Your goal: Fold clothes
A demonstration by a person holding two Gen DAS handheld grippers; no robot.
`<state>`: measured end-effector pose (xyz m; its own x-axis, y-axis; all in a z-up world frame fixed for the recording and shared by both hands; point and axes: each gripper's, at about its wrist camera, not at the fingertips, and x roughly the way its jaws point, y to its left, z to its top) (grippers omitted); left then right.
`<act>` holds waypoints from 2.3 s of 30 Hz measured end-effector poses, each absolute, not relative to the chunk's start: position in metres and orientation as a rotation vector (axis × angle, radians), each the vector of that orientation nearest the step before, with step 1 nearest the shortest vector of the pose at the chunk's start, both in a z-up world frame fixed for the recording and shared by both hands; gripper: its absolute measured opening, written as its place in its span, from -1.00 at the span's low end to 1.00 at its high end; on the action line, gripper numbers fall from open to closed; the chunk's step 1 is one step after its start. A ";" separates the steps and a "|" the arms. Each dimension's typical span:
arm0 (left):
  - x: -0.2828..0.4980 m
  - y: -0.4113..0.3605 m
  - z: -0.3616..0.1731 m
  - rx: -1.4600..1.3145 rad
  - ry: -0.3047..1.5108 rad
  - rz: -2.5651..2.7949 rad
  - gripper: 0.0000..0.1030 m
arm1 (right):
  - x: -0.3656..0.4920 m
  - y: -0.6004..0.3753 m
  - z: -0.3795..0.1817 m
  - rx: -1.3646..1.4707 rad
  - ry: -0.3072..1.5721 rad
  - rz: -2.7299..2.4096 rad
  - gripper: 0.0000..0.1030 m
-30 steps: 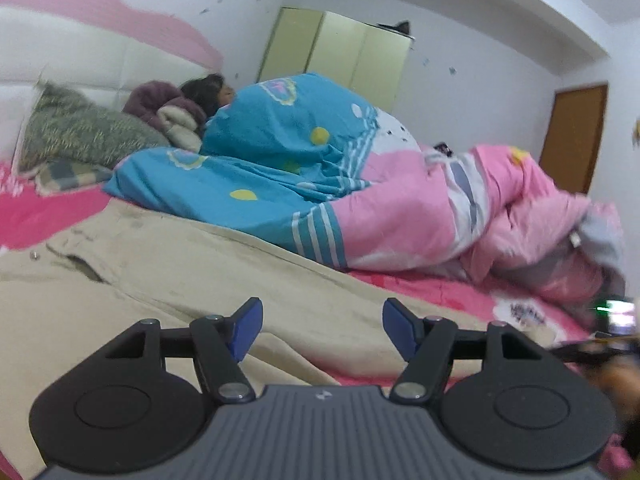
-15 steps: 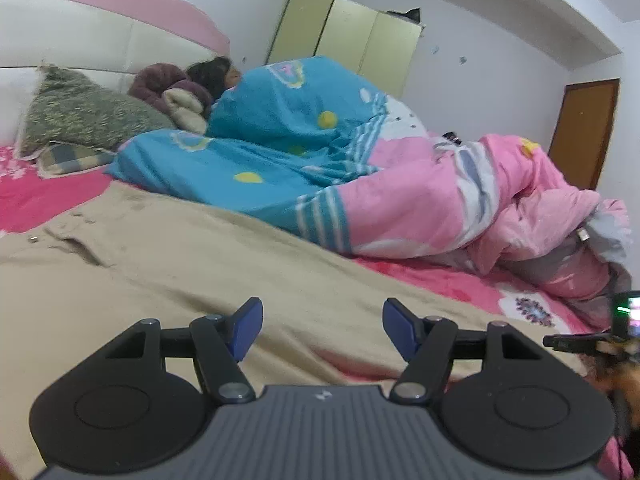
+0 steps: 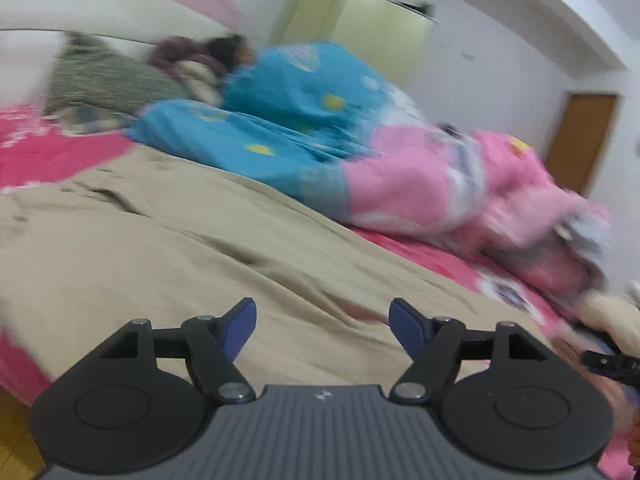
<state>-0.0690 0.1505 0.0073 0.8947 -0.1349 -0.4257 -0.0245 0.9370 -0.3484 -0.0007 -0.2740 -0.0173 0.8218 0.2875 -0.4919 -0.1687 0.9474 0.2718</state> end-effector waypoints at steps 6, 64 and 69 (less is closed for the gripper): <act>-0.067 0.049 0.002 -0.160 0.547 -0.405 0.52 | -0.066 -0.278 -0.038 0.326 0.621 0.247 0.61; -0.004 -0.006 -0.018 -0.450 0.704 -0.382 -0.93 | -0.049 -0.271 -0.079 0.255 0.728 0.159 0.98; -0.021 0.065 -0.006 -0.625 0.567 -0.335 -0.93 | -0.049 -0.281 -0.073 0.319 0.739 0.170 0.98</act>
<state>-0.0211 0.0651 -0.0056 0.7976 -0.4562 -0.3946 0.1258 0.7656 -0.6309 -0.0493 -0.2811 -0.0731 0.7282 0.2631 -0.6328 -0.0401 0.9381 0.3439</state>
